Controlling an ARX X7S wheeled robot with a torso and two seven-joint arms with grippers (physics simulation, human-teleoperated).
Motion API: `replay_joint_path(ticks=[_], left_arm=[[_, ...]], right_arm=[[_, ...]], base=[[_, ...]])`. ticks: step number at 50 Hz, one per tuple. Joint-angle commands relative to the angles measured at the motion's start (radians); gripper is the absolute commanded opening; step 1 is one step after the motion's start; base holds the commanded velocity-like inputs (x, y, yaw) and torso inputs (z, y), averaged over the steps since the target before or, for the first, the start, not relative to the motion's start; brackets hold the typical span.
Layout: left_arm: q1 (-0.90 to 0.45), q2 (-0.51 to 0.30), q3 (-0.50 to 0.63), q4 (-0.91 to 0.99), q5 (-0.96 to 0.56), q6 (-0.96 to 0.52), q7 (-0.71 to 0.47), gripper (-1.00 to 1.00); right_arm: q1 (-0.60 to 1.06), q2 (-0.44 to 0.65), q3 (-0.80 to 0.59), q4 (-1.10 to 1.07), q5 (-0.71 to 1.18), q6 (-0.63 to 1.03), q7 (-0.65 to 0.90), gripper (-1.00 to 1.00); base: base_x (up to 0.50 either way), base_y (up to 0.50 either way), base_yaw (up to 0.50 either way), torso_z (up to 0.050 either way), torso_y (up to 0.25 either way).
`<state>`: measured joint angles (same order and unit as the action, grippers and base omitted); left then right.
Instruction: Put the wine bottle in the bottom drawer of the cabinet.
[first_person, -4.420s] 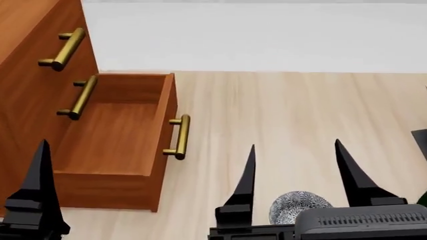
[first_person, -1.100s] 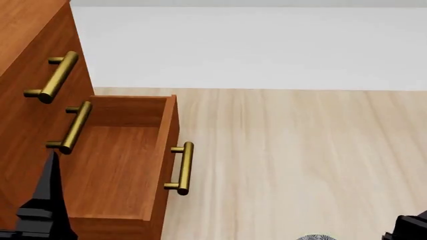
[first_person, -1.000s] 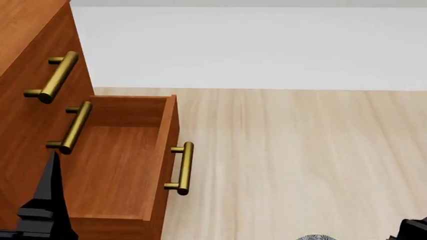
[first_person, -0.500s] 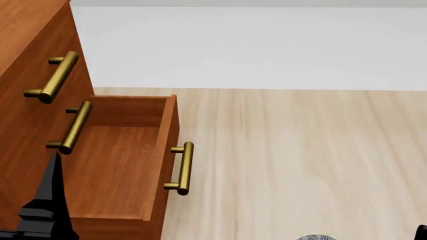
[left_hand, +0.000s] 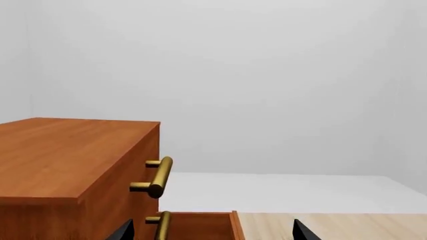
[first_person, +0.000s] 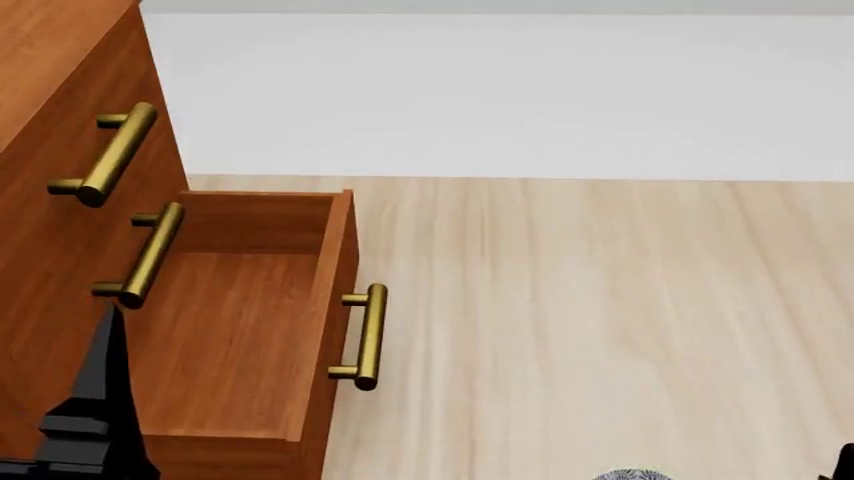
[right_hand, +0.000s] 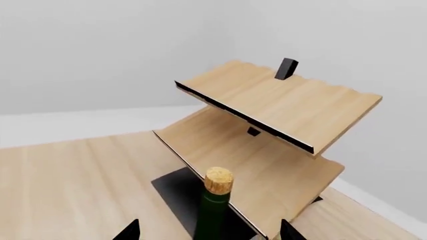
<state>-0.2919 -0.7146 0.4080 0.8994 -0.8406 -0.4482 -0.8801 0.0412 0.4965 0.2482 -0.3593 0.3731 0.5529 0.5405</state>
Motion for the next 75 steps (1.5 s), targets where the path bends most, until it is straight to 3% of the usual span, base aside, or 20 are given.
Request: replay_joint_path(ticks=[1,16,36,56,75], left_arm=[[0.005,0.001,0.006,-0.007,0.007,0.007,0.006,1.00],[0.006,0.002,0.012,-0.015,0.009,0.012,0.012,1.00],[0.004,0.005,0.024,-0.016,0.013,0.009,0.009,1.00],[0.006,0.010,0.032,-0.040,0.022,0.021,0.021,1.00],[-0.002,0.010,0.038,-0.035,0.016,0.014,0.013,1.00]], right_arm=[[0.040,0.006,-0.016,0.062,-0.003,-0.010,-0.017,1.00],[0.127,0.005,-0.066,0.216,-0.028,-0.050,-0.048,1.00],[0.161,0.031,-0.032,0.244,-0.011,-0.033,-0.049,1.00],[0.273,0.039,-0.095,0.371,-0.032,-0.021,-0.074,1.00],[0.265,0.040,-0.094,0.413,-0.041,-0.038,-0.073,1.00]], base=[[0.00,0.00,0.00,0.000,0.000],[0.00,0.00,0.00,0.000,0.000],[0.00,0.00,0.00,0.000,0.000],[0.00,0.00,0.00,0.000,0.000],[0.00,0.00,0.00,0.000,0.000]])
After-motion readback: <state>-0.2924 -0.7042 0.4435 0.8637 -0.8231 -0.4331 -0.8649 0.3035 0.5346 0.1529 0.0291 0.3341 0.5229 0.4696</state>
